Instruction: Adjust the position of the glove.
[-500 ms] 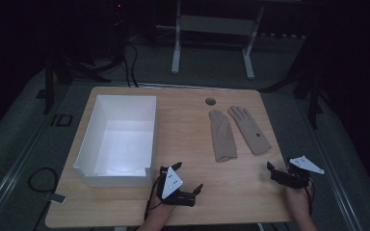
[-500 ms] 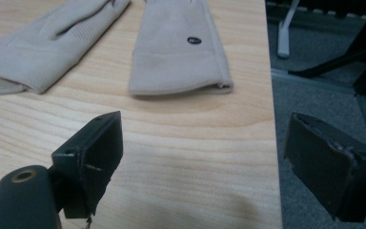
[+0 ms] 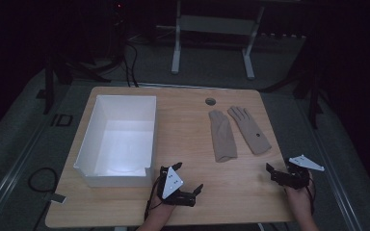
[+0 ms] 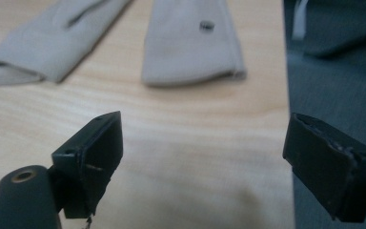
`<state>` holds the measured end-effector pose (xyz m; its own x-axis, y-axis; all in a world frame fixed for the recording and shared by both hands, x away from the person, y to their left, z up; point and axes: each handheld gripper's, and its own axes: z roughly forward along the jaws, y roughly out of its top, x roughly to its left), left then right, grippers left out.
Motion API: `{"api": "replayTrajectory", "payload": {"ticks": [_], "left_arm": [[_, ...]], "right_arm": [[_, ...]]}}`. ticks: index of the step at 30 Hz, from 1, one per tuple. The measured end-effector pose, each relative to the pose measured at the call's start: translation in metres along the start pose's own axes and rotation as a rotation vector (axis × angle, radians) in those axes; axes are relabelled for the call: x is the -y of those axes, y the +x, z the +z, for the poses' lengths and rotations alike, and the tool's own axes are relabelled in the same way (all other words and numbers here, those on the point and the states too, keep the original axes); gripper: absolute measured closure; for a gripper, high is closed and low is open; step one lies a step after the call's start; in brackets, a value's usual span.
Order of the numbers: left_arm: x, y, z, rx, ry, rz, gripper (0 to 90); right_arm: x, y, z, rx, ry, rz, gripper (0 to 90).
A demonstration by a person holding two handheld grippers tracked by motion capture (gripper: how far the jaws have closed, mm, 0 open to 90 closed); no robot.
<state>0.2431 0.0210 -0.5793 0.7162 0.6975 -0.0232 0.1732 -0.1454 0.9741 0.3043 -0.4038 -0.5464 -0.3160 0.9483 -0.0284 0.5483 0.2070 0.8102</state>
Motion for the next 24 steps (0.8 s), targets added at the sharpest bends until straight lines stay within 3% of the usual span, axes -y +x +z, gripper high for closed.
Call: {"api": "replayTrajectory", "payload": {"ticks": [3, 8, 14, 15, 24], "left_arm": [[0.0, 0.0, 0.0, 0.002, -0.001, 0.001, 0.1], [0.0, -0.001, 0.0, 0.002, -0.002, 0.009, 0.1], [0.0, 0.002, -0.001, 0.007, -0.007, -0.013, 0.1], [0.0, 0.002, -0.001, 0.009, -0.004, -0.012, 0.1], [0.0, -0.001, 0.0, 0.007, 0.0, 0.001, 0.1]], "right_arm": [[-0.005, 0.001, -0.003, -0.031, 0.013, 0.033, 13.7], [-0.019, 0.007, -0.014, -0.037, -0.002, 0.034, 12.6], [-0.04, 0.015, -0.023, -0.051, 0.016, -0.001, 10.6], [-0.051, 0.018, -0.028, -0.057, 0.007, 0.013, 10.7], [-0.084, 0.031, -0.033, -0.095, -0.064, -0.002, 10.3]]}}
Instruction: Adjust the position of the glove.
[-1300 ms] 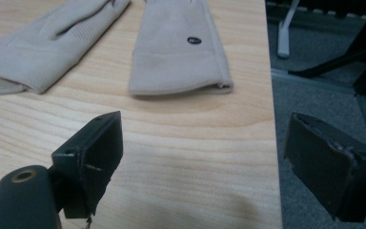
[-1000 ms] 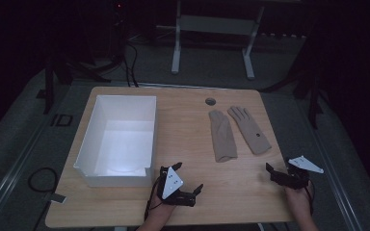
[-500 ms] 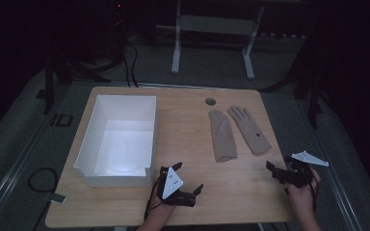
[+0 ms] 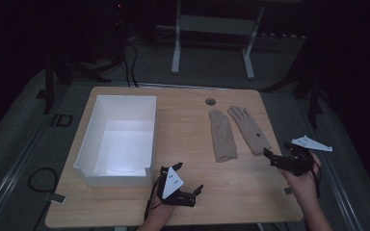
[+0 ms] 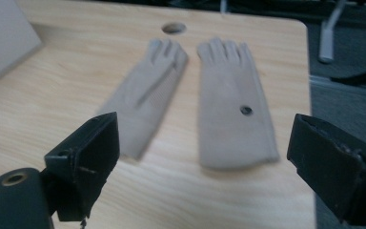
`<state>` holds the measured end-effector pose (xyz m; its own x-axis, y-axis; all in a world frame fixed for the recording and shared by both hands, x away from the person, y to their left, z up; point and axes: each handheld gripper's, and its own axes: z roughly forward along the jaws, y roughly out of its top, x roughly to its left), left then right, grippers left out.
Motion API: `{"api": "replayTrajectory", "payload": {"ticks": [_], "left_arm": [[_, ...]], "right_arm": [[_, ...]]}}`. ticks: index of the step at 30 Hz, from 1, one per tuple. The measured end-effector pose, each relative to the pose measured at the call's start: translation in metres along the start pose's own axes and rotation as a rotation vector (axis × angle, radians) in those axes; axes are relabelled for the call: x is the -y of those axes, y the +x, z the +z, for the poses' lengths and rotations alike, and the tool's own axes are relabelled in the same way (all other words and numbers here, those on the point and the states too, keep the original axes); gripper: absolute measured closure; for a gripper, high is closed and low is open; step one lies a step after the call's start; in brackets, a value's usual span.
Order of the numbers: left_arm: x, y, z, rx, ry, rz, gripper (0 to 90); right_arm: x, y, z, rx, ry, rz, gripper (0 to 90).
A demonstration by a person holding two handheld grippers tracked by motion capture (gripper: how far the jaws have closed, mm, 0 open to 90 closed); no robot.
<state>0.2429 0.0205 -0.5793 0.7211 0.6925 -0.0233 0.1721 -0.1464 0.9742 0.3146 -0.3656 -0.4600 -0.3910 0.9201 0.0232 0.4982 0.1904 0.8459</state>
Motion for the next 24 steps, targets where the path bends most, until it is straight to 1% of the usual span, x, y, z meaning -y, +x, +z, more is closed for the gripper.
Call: {"api": "replayTrajectory", "payload": {"ticks": [1, 5, 6, 8, 9, 16, 18, 19, 20, 22, 24], "left_arm": [[0.0, 0.0, 0.0, -0.002, 0.001, 0.0, 0.1], [0.0, 0.0, 0.0, -0.002, 0.002, -0.004, 0.1], [0.0, 0.0, 0.0, -0.002, 0.002, -0.005, 0.1], [0.0, 0.0, 0.0, -0.001, 0.001, -0.005, 0.1], [0.0, 0.0, 0.0, -0.001, 0.001, -0.003, 0.1], [0.0, 0.0, 0.0, -0.001, 0.0, -0.006, 0.1], [0.0, 0.0, 0.0, 0.0, 0.0, -0.005, 0.1], [0.0, 0.0, 0.0, 0.0, 0.0, -0.005, 0.1], [0.0, 0.0, 0.0, 0.0, 0.0, -0.005, 0.1], [0.0, 0.0, 0.0, 0.001, 0.0, -0.004, 0.1], [0.0, 0.0, 0.0, 0.0, 0.001, 0.0, 0.1]], "right_arm": [[-0.003, 0.001, 0.001, 0.005, -0.008, 0.002, 10.3], [-0.014, 0.006, 0.007, -0.016, -0.019, -0.014, 10.6], [-0.017, 0.007, 0.009, -0.011, -0.02, -0.021, 10.7], [-0.023, 0.009, 0.014, -0.022, -0.011, -0.028, 12.8], [-0.026, 0.01, 0.017, -0.017, -0.007, -0.031, 13.9], [-0.045, 0.02, 0.036, -0.023, 0.0, -0.065, 15.0], [-0.05, 0.023, 0.042, -0.031, 0.001, -0.062, 15.6], [-0.05, 0.023, 0.042, -0.031, 0.001, -0.062, 15.6], [-0.053, 0.025, 0.046, -0.04, 0.0, -0.063, 15.6], [-0.059, 0.03, 0.055, -0.055, 0.002, -0.062, 18.7], [-0.063, 0.034, 0.062, -0.057, 0.006, -0.068, 18.8]]}}
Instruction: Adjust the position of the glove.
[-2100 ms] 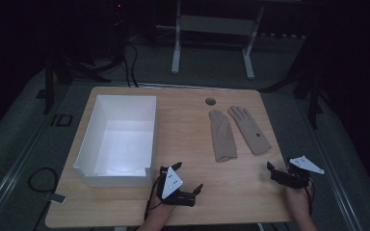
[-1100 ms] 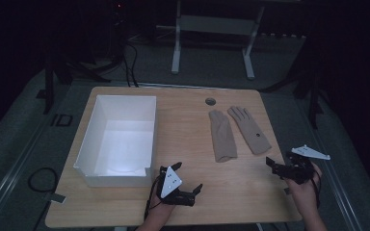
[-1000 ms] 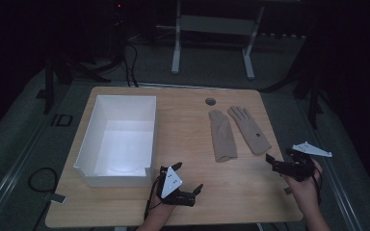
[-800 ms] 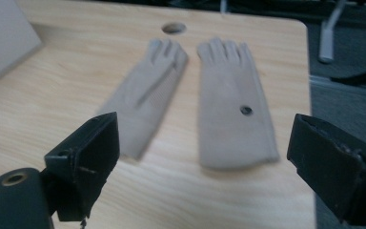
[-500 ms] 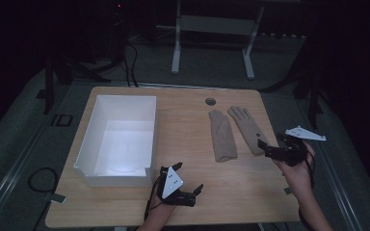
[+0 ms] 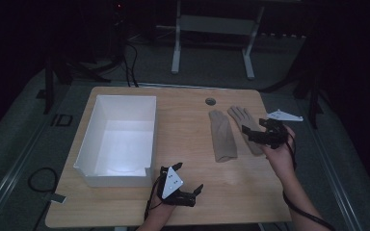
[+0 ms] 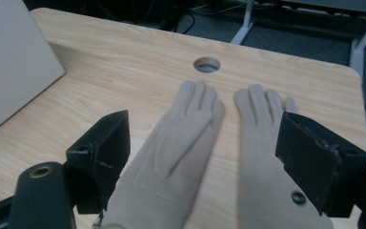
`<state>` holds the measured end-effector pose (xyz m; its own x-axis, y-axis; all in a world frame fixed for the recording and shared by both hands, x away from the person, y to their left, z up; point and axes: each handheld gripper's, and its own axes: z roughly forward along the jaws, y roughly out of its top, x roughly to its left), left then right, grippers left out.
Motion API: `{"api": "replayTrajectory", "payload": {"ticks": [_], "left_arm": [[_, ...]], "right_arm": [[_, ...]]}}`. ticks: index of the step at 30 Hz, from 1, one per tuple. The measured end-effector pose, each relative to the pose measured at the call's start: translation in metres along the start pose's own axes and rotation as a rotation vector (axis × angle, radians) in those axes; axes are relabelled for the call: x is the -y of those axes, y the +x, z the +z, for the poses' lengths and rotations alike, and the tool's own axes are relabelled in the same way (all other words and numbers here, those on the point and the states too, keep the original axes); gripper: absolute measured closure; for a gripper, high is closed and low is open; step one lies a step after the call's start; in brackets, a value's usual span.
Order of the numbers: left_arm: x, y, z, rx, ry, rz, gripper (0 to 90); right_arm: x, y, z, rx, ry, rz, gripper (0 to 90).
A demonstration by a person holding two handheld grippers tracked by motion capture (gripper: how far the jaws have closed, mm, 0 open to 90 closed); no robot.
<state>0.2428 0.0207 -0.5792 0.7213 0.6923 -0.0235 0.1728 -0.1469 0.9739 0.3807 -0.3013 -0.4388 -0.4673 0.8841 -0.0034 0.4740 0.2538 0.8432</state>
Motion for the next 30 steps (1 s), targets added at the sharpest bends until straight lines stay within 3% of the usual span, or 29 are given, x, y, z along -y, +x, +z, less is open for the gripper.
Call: {"api": "replayTrajectory", "payload": {"ticks": [12, 19, 25, 30], "left_arm": [[0.0, 0.0, 0.0, 0.003, 0.003, -0.001, 0.1], [0.0, -0.001, 0.001, 0.006, 0.0, 0.008, 0.1], [0.0, 0.0, 0.001, 0.008, 0.002, 0.001, 0.1], [0.0, 0.0, 0.001, 0.008, 0.001, 0.0, 0.1]], "right_arm": [[-0.018, 0.015, 0.044, -0.004, 0.027, -0.015, 23.5], [-0.011, 0.018, 0.072, -0.014, 0.069, 0.0, 32.2], [-0.003, 0.018, 0.095, -0.002, 0.115, -0.005, 32.7], [0.006, 0.016, 0.116, 0.001, 0.157, 0.028, 33.5]]}}
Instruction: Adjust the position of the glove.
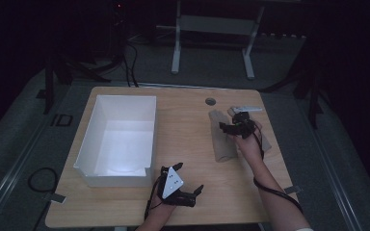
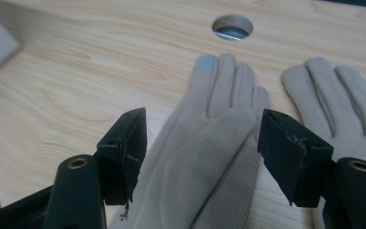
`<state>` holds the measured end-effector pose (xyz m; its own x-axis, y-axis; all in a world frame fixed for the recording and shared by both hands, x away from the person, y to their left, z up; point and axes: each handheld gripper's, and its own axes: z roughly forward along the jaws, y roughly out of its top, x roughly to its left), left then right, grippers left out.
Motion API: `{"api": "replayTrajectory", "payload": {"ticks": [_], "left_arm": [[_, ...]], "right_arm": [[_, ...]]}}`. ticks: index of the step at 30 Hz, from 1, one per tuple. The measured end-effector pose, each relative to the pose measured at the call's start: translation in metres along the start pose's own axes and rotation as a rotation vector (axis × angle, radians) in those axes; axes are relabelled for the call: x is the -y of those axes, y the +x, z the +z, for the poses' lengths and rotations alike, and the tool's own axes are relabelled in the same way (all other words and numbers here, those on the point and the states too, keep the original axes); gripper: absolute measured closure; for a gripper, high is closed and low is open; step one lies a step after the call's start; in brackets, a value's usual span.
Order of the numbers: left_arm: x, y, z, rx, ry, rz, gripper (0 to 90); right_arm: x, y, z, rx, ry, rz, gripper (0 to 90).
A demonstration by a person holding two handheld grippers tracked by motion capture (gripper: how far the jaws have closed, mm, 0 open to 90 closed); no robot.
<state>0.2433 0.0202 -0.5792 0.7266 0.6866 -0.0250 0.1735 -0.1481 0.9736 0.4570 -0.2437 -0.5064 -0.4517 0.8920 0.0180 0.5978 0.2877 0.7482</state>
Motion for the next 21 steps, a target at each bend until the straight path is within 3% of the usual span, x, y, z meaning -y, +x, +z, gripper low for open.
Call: {"api": "replayTrajectory", "payload": {"ticks": [11, 17, 21], "left_arm": [[0.0, 0.0, 0.0, 0.0, 0.0, 0.003, 0.1], [0.0, 0.0, 0.0, 0.0, 0.0, 0.001, 0.1], [0.0, 0.0, 0.0, 0.0, 0.0, 0.001, 0.1]], "right_arm": [[0.011, 0.001, 0.034, 0.05, 0.058, -0.008, 33.8], [0.017, 0.0, 0.046, 0.054, 0.066, 0.037, 34.2], [0.025, 0.005, 0.052, 0.096, 0.063, 0.025, 34.4]]}}
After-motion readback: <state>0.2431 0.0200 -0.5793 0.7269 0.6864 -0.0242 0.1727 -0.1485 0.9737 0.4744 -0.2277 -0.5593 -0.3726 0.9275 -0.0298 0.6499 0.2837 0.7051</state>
